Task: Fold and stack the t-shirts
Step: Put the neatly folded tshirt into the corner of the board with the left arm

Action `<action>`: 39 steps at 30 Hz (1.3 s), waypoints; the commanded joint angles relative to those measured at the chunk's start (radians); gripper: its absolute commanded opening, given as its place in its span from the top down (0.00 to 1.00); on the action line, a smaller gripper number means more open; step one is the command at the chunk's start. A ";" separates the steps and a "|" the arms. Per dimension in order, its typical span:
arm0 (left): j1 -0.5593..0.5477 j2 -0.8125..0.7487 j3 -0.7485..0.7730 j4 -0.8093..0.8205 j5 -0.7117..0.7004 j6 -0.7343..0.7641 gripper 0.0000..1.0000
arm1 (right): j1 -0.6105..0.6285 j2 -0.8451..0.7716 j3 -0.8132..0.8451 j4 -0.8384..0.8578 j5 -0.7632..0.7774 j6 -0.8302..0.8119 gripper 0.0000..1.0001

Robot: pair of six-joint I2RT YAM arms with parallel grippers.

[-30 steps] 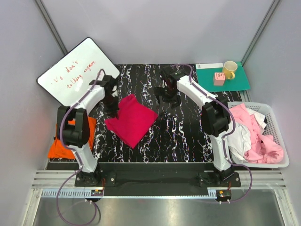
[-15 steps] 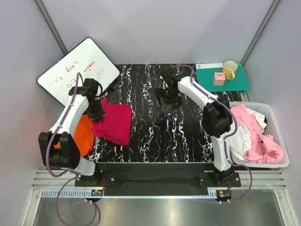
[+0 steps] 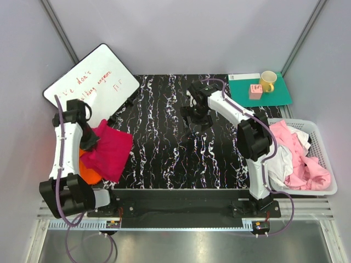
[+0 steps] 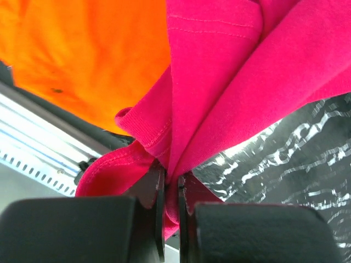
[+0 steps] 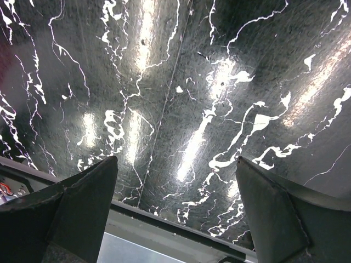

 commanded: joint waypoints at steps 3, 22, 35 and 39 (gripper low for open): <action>0.158 -0.015 0.022 0.042 -0.030 0.074 1.00 | 0.000 -0.083 -0.036 0.021 -0.038 -0.013 0.04; 0.396 0.178 0.117 0.112 -0.082 0.114 1.00 | 0.000 -0.097 -0.092 0.024 -0.035 -0.014 0.03; 0.480 0.216 0.025 0.168 -0.018 0.105 0.01 | 0.001 -0.099 -0.091 0.021 -0.039 -0.011 0.03; 0.451 0.141 0.043 0.177 0.091 0.126 0.01 | -0.002 -0.114 -0.097 0.023 -0.025 -0.010 0.03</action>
